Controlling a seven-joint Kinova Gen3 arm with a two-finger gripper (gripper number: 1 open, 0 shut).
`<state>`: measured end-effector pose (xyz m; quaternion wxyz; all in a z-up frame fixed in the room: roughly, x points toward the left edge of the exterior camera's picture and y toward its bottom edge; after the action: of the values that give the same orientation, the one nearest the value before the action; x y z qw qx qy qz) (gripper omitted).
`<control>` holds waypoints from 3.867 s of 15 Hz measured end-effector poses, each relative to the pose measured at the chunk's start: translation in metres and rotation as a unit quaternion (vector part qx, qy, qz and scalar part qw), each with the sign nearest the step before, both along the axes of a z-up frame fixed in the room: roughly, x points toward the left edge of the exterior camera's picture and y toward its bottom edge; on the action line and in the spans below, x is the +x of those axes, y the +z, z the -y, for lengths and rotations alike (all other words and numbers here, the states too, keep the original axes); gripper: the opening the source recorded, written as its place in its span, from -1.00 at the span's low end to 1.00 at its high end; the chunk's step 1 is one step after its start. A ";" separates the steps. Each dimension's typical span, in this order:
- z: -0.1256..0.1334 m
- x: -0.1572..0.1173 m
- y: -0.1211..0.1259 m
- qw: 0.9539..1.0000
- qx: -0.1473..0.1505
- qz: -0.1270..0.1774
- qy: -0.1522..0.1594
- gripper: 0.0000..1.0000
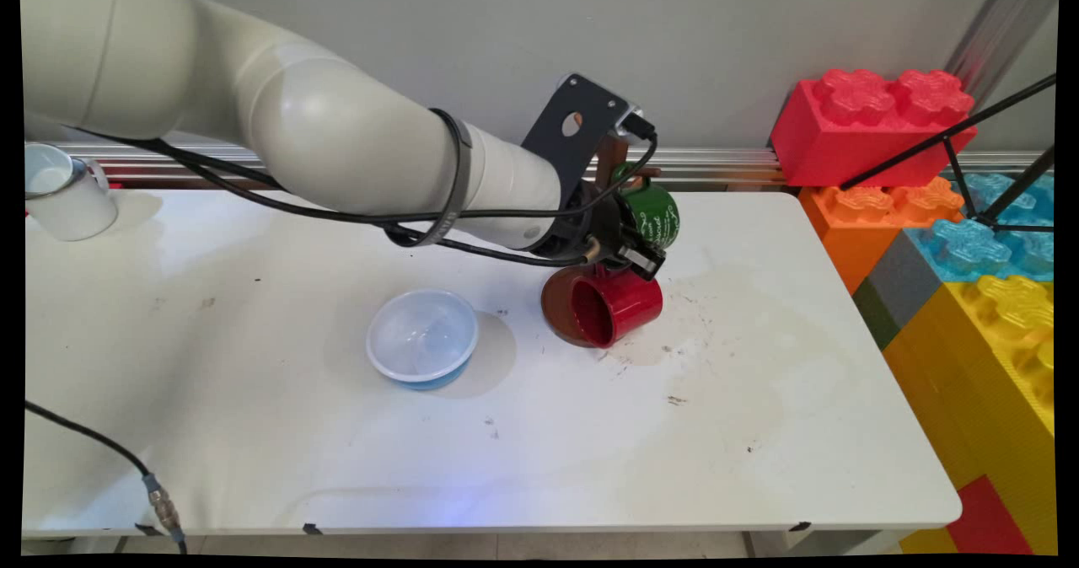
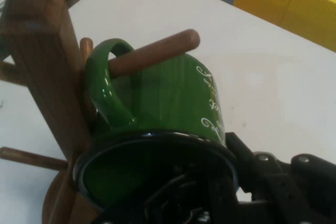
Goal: Place the picked object on the table
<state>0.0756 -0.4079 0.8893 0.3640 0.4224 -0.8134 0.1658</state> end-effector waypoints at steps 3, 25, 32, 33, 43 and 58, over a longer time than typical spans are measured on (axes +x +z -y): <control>-0.002 0.003 0.002 1.000 0.001 -0.002 -0.001 -1.00; -0.029 -0.015 0.045 0.997 -0.001 -0.050 -0.050 -1.00; -0.039 -0.008 0.062 0.996 0.011 -0.045 -0.072 -1.00; -0.040 -0.005 0.065 0.996 0.014 -0.041 -0.076 -1.00; -0.047 0.029 0.092 0.991 0.052 -0.001 -0.125 -1.00; -0.041 0.159 0.107 0.954 0.130 0.185 -0.195 -1.00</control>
<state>0.2342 -0.3674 0.9961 0.1743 0.2610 -0.9476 0.0594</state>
